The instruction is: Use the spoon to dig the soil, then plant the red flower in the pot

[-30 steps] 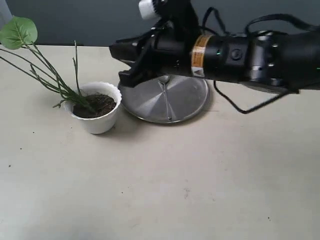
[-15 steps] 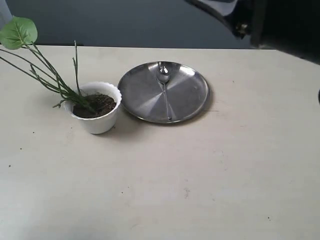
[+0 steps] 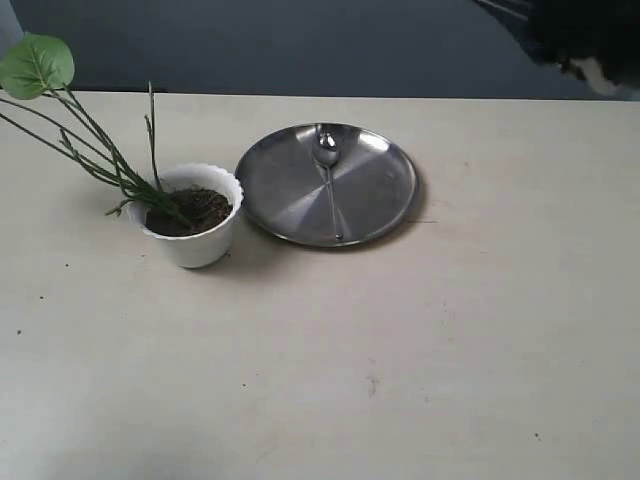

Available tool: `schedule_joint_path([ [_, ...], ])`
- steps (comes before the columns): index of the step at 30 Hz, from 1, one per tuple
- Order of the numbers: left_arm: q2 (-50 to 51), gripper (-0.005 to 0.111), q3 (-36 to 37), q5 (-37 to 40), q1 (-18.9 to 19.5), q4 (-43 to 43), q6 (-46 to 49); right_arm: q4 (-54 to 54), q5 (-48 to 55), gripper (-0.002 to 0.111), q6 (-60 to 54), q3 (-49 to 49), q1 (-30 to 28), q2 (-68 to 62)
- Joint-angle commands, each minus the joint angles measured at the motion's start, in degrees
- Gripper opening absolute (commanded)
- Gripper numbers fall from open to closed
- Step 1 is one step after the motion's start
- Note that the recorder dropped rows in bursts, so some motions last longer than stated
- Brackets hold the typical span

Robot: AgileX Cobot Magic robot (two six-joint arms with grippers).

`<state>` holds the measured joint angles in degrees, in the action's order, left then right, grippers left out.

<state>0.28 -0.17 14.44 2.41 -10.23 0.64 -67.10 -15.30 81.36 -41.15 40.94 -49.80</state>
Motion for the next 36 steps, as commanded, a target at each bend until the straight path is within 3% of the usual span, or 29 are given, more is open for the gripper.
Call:
schedule_joint_path([
  [1, -0.28, 0.000, 0.17, -0.71, -0.37, 0.09, -0.06, -3.43, -1.61, 0.017, -0.79, 6.09, -8.85, 9.07],
  [6, -0.28, 0.000, 0.17, -0.71, -0.37, 0.09, -0.06, -3.52, -0.42, 0.017, -4.24, 17.53, -20.71, 23.17],
  [14, -0.28, 0.000, 0.17, -0.71, -0.37, 0.09, -0.06, -3.30, 4.34, 0.017, -5.79, 35.41, -28.02, 38.64],
  [22, -0.28, 0.000, 0.17, -0.71, -0.37, 0.09, -0.06, -3.27, 5.00, 0.017, -6.19, 41.15, -29.16, 49.46],
  [36, -0.28, 0.000, 0.17, -0.71, -0.37, 0.09, -0.06, -3.15, 5.07, 0.017, -6.81, 41.15, -29.16, 49.80],
])
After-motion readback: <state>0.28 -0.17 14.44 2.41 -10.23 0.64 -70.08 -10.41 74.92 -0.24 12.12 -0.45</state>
